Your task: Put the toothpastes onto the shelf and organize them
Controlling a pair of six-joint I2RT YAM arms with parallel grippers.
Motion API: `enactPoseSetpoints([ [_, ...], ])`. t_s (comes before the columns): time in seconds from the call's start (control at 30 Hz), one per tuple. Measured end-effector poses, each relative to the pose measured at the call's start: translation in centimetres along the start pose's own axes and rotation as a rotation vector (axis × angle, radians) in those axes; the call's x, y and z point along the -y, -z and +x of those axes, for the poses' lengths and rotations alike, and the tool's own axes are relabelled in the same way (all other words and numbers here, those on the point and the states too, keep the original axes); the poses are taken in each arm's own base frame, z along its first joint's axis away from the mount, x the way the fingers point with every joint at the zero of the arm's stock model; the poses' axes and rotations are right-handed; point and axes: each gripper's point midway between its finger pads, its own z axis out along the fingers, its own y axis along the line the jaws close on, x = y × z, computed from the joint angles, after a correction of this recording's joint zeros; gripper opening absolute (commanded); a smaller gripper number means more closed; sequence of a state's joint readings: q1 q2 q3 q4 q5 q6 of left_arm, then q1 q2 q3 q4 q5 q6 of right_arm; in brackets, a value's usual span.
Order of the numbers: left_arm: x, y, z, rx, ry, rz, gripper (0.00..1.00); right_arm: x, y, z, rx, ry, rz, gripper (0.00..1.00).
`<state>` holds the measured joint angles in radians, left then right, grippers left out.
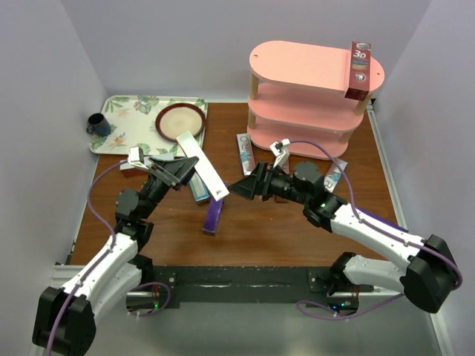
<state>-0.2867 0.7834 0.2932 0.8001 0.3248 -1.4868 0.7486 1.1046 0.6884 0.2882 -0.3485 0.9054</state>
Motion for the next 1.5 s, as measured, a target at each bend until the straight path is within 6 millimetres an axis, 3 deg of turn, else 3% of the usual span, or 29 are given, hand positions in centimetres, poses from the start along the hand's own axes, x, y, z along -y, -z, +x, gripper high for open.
enactPoseSetpoints([
  [0.33,0.9,-0.4,0.2,0.003,0.035,0.042,0.38,-3.1,-1.7,-0.2,0.006,0.007,-0.094,0.98],
  [0.53,1.0,-0.5,0.0,0.015,0.036,0.045,0.37,-3.3,0.1,-1.6,0.082,0.048,-0.036,0.98],
  [0.77,1.5,-0.4,-0.5,0.047,0.034,0.057,0.37,-4.9,1.7,-3.2,0.156,0.08,-0.061,0.99],
  [1.13,1.4,-1.2,-1.0,0.077,0.048,0.048,0.36,-4.4,-1.7,-0.9,0.065,0.044,-0.113,0.98],
  [1.37,1.5,-1.3,-1.1,0.092,0.052,0.054,0.36,-6.1,-2.9,-0.3,0.041,0.04,-0.167,0.96],
  [1.5,1.7,-1.4,-1.2,0.1,0.052,0.062,0.36,-6.5,-3.4,0.1,0.032,0.04,-0.186,0.88],
])
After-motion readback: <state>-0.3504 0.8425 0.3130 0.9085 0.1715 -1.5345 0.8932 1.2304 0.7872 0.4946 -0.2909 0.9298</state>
